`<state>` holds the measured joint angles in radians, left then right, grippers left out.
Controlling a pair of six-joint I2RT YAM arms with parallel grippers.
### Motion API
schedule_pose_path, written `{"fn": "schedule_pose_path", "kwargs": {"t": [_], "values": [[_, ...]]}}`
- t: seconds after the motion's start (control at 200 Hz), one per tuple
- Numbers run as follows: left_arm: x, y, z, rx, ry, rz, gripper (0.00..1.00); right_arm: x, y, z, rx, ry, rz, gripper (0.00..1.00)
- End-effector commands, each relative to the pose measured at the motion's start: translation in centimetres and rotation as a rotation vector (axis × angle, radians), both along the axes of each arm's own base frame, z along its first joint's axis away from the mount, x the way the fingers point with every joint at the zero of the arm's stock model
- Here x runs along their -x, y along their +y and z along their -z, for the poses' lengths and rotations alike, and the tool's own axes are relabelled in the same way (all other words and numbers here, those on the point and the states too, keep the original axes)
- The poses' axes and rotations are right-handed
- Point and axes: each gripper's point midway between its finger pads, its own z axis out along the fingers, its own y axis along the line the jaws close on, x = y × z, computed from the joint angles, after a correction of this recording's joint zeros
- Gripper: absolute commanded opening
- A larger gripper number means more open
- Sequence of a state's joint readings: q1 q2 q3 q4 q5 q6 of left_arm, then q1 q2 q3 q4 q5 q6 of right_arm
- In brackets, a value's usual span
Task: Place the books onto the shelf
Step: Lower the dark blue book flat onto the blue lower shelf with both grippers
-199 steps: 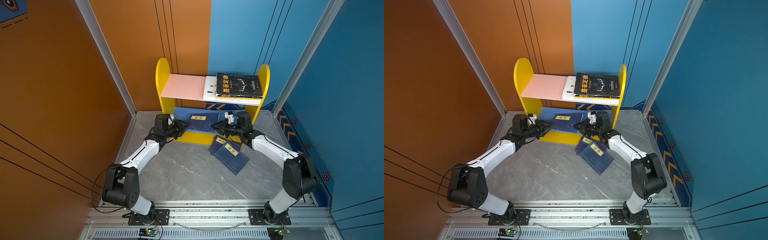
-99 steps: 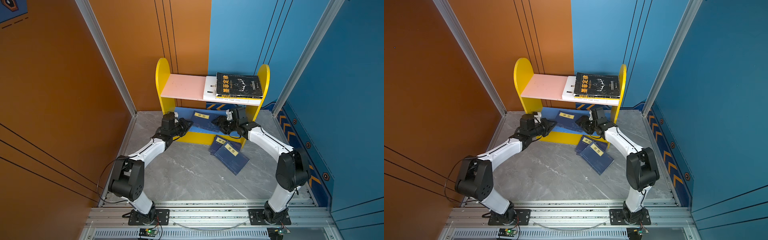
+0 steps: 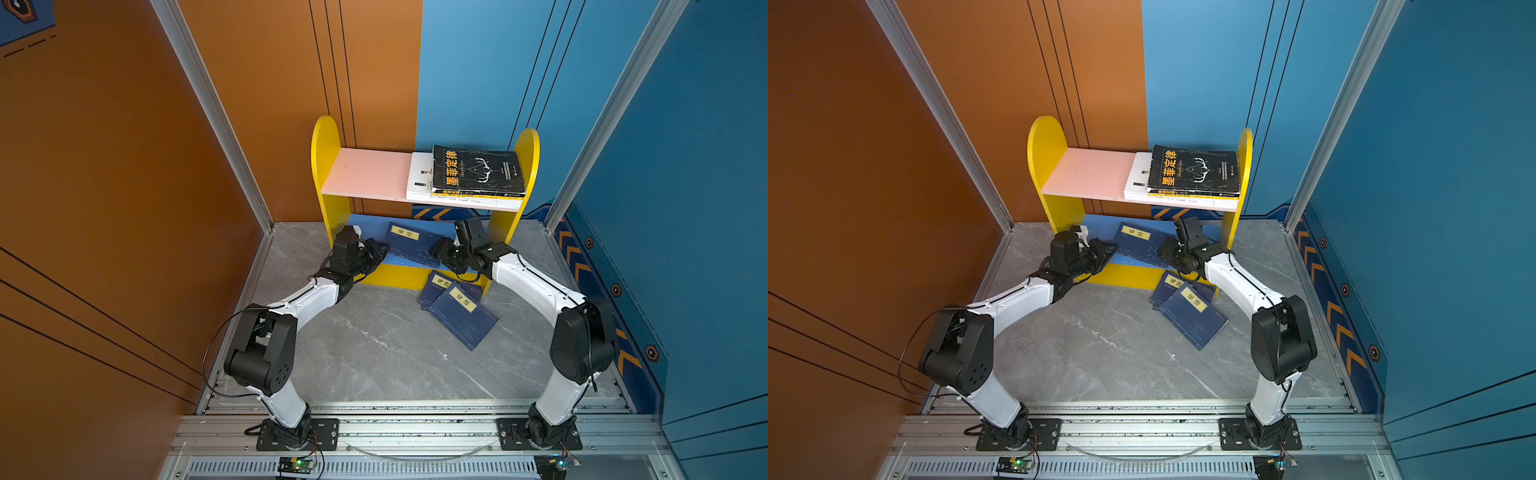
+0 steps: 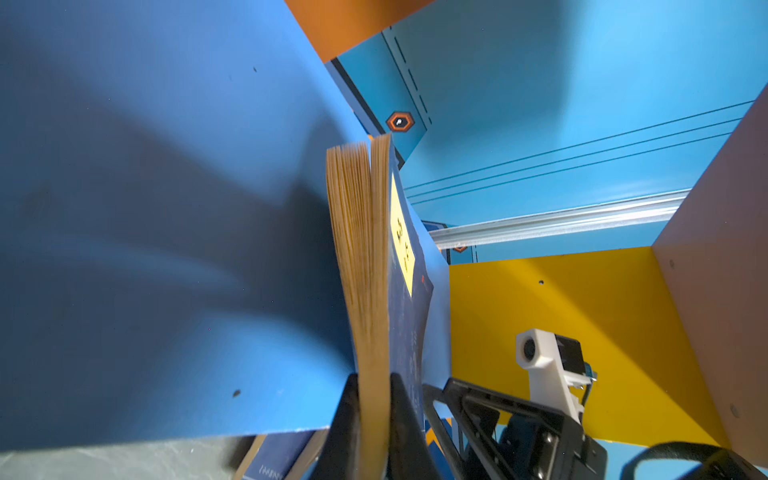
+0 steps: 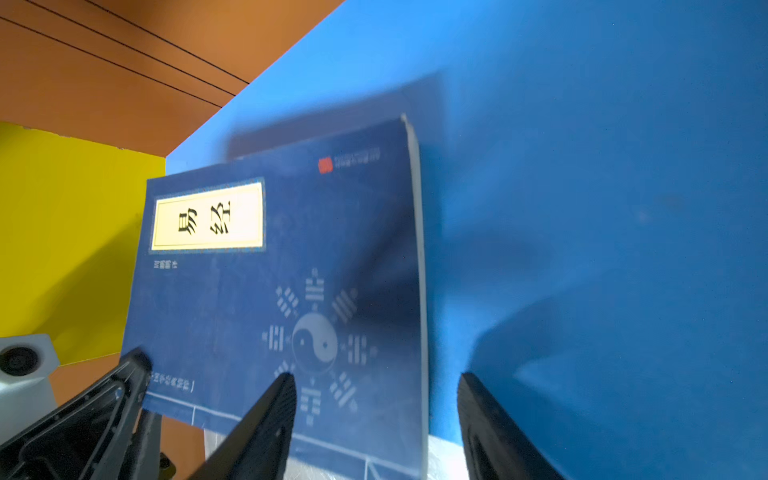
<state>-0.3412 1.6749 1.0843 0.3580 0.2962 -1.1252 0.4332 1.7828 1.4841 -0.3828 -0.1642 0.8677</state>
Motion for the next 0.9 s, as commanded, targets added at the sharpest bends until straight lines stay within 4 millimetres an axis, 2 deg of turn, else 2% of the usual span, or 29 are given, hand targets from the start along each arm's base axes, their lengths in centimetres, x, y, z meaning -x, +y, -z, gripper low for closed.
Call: {"fn": "schedule_pose_path", "kwargs": {"t": [0.0, 0.145, 0.401, 0.481, 0.491, 0.501, 0.581, 0.791, 0.896], "values": [[-1.0, 0.4, -1.0, 0.012, -0.066, -0.07, 0.0, -0.3, 0.0, 0.5, 0.047, 0.004, -0.001, 0.64], [-1.2, 0.0, -0.8, 0.009, -0.067, -0.054, 0.0, -0.7, 0.2, 0.7, 0.05, 0.002, 0.0, 0.64], [0.0, -0.4, 0.3, -0.003, -0.044, -0.035, 0.0, -0.9, 0.3, 0.7, 0.059, -0.001, 0.007, 0.63], [0.1, -0.3, 0.0, -0.002, -0.05, -0.037, 0.0, -0.8, 0.4, 1.0, 0.059, 0.005, 0.003, 0.63], [0.5, -0.1, 1.0, -0.01, -0.029, -0.037, 0.0, -0.8, 0.5, 1.0, 0.059, 0.006, 0.002, 0.63], [0.6, -0.1, 1.3, -0.012, -0.025, -0.036, 0.0, -0.7, 0.5, 1.1, 0.06, 0.007, 0.001, 0.62], [0.9, -0.1, 1.7, -0.017, -0.017, -0.04, 0.0, -0.6, 0.8, 1.2, 0.063, 0.009, -0.007, 0.61], [0.9, -0.4, 1.4, -0.02, -0.025, -0.051, 0.0, -0.3, 1.6, 2.0, 0.08, 0.024, -0.029, 0.6], [0.7, -0.6, 1.4, -0.019, -0.025, -0.05, 0.08, -0.2, 1.3, 2.2, 0.109, 0.032, -0.02, 0.59]]}}
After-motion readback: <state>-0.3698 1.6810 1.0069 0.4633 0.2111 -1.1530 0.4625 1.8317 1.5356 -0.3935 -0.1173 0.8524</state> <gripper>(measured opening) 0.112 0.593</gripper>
